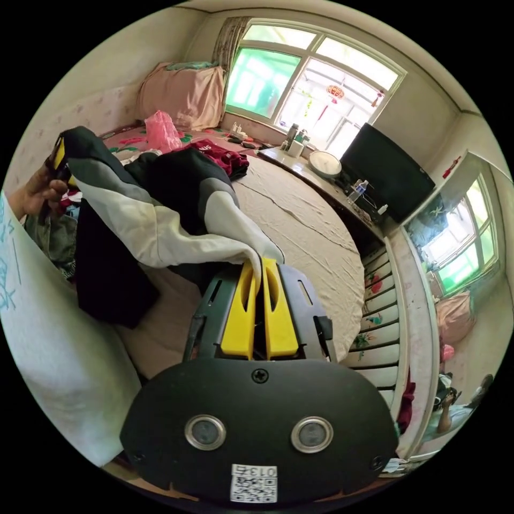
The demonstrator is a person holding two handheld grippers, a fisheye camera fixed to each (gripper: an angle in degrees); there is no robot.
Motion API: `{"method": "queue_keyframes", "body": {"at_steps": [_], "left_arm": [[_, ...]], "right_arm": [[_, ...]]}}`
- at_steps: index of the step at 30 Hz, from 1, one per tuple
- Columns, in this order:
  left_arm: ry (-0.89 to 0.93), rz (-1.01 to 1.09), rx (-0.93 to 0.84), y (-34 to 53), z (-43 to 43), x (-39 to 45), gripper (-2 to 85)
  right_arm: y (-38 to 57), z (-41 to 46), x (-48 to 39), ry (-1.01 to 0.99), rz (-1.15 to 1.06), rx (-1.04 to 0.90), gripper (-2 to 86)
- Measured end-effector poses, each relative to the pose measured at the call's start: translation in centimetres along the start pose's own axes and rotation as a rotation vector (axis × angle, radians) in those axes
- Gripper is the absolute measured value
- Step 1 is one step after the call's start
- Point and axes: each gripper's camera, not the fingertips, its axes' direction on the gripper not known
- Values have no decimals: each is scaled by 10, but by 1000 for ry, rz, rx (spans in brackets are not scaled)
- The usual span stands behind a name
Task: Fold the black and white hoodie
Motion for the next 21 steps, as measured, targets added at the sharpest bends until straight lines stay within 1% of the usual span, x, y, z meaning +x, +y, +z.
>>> {"method": "queue_keyframes", "body": {"at_steps": [1, 3, 5, 6, 7, 8, 9, 10, 12, 15, 18, 19, 21], "left_arm": [[26, 4, -42, -4, 3, 10, 383], [52, 17, -70, -6, 4, 22, 391], [-18, 29, -113, -11, 9, 20, 379], [-70, -23, -127, -14, 13, 4, 357], [-68, -69, -139, -15, 22, -16, 325], [-55, -99, -165, -15, 28, -27, 245], [-45, -157, -199, -12, 39, -44, 85], [-36, -155, -195, -7, 45, -53, 56], [27, -171, -138, 3, 46, -57, 32], [61, -67, -75, 9, 36, -32, 23], [28, 52, -77, 6, 31, 7, 21], [7, 96, -87, 6, 32, 21, 22], [-5, 139, -95, 7, 37, 37, 24]], "right_arm": [[-1, 1, -3, 0, -5, -2, 16], [-4, 1, -10, 12, -29, -5, 17], [-3, -1, -20, 24, -59, 20, 19], [-3, 0, -23, 22, -69, 27, 20], [-1, 1, -28, 22, -91, 35, 21], [0, 2, -35, 33, -125, 33, 23], [1, 2, -38, 43, -143, 29, 24], [2, 3, -44, 68, -172, 15, 28], [8, 5, -52, 119, -209, 2, 35], [32, 10, -56, 199, -217, -37, 61], [66, 17, -49, 141, -119, -90, 110], [81, 25, -49, 107, -82, -144, 129], [101, 34, -54, 56, -38, -196, 144]]}}
